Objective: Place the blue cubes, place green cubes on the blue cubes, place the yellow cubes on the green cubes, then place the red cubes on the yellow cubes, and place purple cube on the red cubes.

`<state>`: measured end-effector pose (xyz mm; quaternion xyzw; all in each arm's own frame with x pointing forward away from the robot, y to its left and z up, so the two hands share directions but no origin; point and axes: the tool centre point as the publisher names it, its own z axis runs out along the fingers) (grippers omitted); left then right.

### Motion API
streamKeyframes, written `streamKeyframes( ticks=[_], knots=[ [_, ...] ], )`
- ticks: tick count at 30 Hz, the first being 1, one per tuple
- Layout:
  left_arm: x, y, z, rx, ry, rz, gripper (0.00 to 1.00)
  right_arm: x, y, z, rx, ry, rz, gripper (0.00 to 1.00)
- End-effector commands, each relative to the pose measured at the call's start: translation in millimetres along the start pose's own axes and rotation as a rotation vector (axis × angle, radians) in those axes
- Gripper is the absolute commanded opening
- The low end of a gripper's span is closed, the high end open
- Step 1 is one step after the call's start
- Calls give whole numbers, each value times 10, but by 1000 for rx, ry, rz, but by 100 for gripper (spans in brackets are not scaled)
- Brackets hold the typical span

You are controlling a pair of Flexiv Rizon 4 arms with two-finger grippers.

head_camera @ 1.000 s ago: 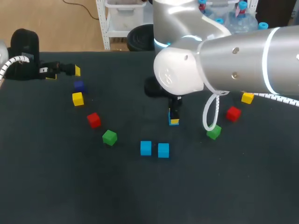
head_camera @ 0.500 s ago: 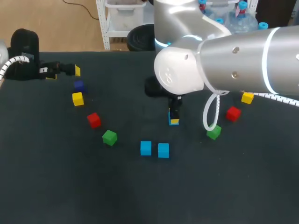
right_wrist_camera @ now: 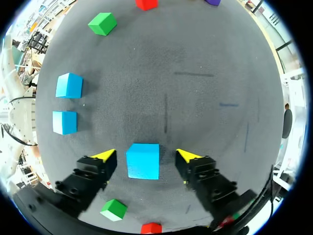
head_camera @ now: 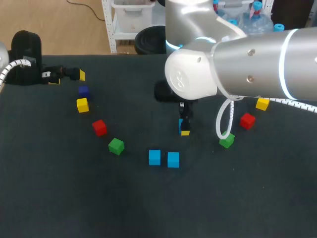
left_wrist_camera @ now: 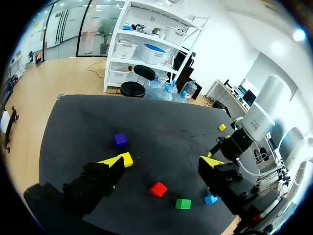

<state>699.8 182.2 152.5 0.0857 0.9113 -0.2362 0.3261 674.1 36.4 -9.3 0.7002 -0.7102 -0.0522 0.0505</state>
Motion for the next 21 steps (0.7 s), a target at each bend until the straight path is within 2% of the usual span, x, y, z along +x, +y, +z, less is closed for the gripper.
streamKeyframes(
  ticks=[1, 12, 21],
  knots=[
    [11, 23, -1, 11, -6, 2, 100, 29, 31, -49, 4, -9, 5, 100],
    [11, 23, -1, 11, -6, 2, 100, 31, 231, -321, 18, -16, 76, 100],
    [11, 23, -1, 11, -6, 2, 100, 17, 495, -447, 33, -87, 110, 100]
  ],
)
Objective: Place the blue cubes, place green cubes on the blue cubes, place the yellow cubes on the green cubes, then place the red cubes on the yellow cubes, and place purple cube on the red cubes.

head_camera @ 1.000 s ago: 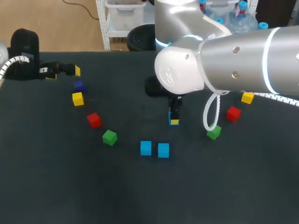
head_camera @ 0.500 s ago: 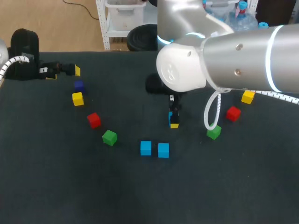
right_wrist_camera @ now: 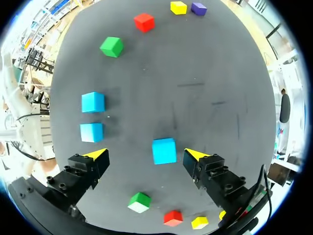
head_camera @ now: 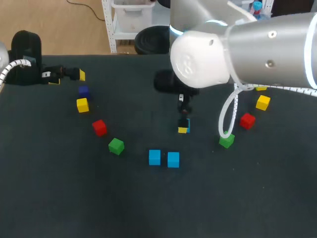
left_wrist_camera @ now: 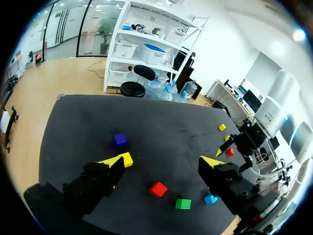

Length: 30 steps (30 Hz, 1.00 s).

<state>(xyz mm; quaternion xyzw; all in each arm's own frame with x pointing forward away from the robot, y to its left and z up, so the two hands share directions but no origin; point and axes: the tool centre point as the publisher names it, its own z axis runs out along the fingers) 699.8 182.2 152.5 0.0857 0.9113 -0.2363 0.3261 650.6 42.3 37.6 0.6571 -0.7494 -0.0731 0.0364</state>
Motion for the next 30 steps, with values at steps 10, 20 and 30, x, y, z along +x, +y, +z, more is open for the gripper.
streamKeyframes(
  ticks=[10, 20, 30],
  knots=[
    [10, 23, -1, 11, -6, 2, 100, 52, 448, 27, 65, -41, -57, 100],
    [10, 23, -1, 11, -6, 2, 100, 22, 656, 89, 59, -14, -102, 100],
    [10, 23, -1, 11, -6, 2, 100, -69, 821, 232, 29, -27, -113, 100]
  ],
)
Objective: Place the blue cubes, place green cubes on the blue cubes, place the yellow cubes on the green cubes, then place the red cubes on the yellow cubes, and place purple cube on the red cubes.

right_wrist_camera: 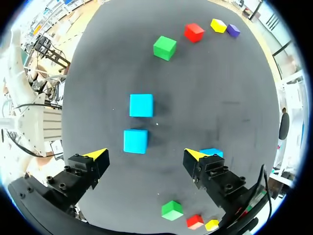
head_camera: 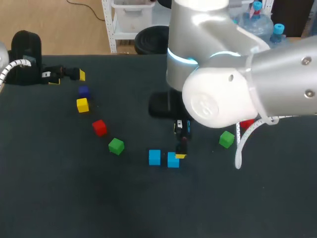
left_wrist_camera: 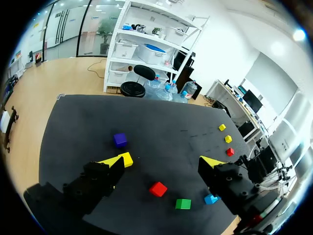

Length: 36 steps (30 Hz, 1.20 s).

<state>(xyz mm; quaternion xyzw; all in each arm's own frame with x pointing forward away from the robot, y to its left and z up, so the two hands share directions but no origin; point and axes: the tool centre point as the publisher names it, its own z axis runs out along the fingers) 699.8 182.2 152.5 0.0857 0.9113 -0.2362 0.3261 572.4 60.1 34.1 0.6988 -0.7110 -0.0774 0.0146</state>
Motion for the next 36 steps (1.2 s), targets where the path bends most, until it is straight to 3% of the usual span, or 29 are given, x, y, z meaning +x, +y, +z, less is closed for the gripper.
streamKeyframes(
  ticks=[1, 29, 33, 34, 36],
  knots=[
    [11, 23, -1, 11, -6, 2, 100, -7, 47, 84, 11, 11, 7, 100],
    [11, 23, -1, 11, -6, 2, 100, -125, 172, 368, -34, 60, -59, 100],
    [11, 23, -1, 11, -6, 2, 100, -123, 161, 380, -33, 66, -58, 78],
    [11, 23, -1, 11, -6, 2, 100, -125, 157, 385, -34, 67, -58, 54],
    [11, 23, -1, 11, -6, 2, 100, -127, 149, 391, -32, 69, -57, 49]
  ],
)
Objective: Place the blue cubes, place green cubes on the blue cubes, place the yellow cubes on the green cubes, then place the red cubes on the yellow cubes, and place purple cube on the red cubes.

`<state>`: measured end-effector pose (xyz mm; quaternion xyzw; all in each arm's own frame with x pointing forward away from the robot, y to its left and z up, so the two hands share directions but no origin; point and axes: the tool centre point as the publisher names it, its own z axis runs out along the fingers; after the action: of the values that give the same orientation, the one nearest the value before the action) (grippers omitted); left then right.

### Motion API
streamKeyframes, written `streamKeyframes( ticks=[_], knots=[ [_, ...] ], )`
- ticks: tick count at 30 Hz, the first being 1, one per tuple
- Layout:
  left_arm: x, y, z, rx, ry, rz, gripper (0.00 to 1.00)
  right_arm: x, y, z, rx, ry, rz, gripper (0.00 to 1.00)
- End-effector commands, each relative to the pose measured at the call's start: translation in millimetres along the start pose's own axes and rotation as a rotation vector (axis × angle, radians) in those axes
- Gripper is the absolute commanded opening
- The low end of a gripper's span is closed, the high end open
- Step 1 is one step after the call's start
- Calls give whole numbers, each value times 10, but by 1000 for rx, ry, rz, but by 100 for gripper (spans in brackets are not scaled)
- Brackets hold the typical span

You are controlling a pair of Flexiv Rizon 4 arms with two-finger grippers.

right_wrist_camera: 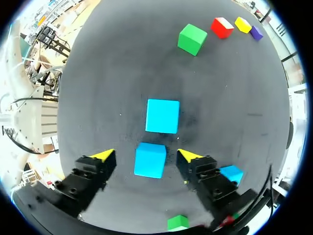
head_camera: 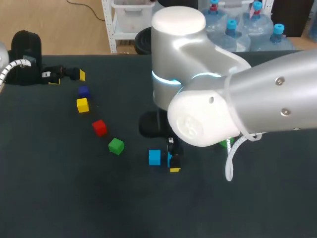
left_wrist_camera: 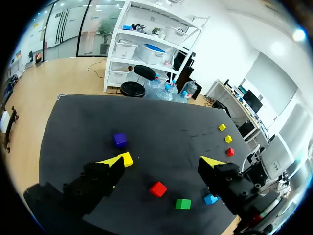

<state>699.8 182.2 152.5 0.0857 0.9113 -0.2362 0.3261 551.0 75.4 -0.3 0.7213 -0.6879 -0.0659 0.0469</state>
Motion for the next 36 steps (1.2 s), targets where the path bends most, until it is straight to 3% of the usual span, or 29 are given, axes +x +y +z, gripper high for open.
streamKeyframes(
  ticks=[1, 5, 7, 10, 14, 21, 36],
  knots=[
    [11, 23, -1, 11, -6, 2, 100, -9, -24, 11, 1, 5, 4, 47],
    [11, 23, -1, 11, -6, 2, 100, -8, -31, 11, 8, 11, 7, 39],
    [11, 23, -1, 11, -6, 2, 100, -7, -33, 10, 10, 14, 8, 25],
    [11, 23, -1, 11, -6, 2, 100, -6, -35, 9, 10, 16, 7, 19],
    [11, 23, -1, 11, -6, 2, 100, -10, -36, -5, 9, 17, 5, 1],
    [11, 23, -1, 11, -6, 2, 100, 3, -95, -47, 26, 23, 5, 0],
    [11, 23, -1, 11, -6, 2, 100, 22, -474, -170, 56, 12, 30, 0]
  ],
)
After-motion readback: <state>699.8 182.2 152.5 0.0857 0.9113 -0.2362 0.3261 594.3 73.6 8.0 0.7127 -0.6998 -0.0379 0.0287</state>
